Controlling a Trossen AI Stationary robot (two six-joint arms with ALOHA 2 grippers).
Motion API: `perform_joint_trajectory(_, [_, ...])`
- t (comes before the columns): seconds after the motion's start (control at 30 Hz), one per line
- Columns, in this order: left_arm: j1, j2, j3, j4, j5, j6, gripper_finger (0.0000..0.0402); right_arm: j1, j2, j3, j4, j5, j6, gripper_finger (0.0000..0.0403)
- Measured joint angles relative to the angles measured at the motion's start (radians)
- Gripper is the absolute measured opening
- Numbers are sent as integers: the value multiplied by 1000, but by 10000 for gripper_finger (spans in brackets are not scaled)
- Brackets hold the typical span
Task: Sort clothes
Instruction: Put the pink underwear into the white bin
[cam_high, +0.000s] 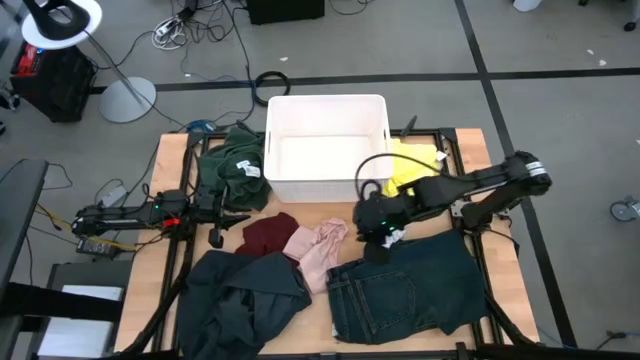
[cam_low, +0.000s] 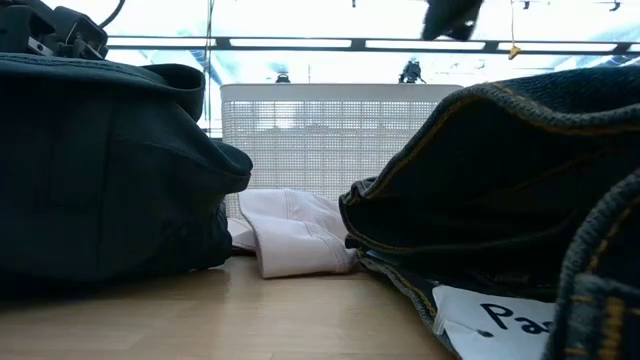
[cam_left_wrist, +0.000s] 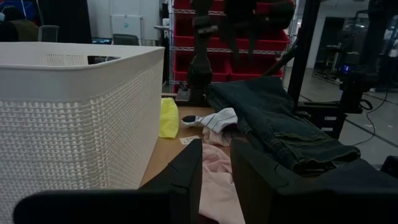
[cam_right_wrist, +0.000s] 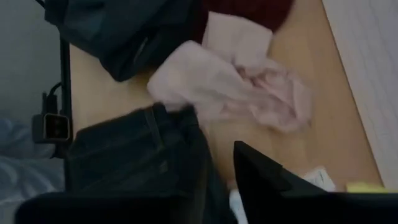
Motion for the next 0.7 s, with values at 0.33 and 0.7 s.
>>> perform_joint_trajectory(0.33, [0,0,0,0,0,0,89,-30,176,0,262,8,-217,156])
perform_joint_trajectory(0.7, [0,0,0,0,0,0,89,-37,386,0,404,9,-288,160])
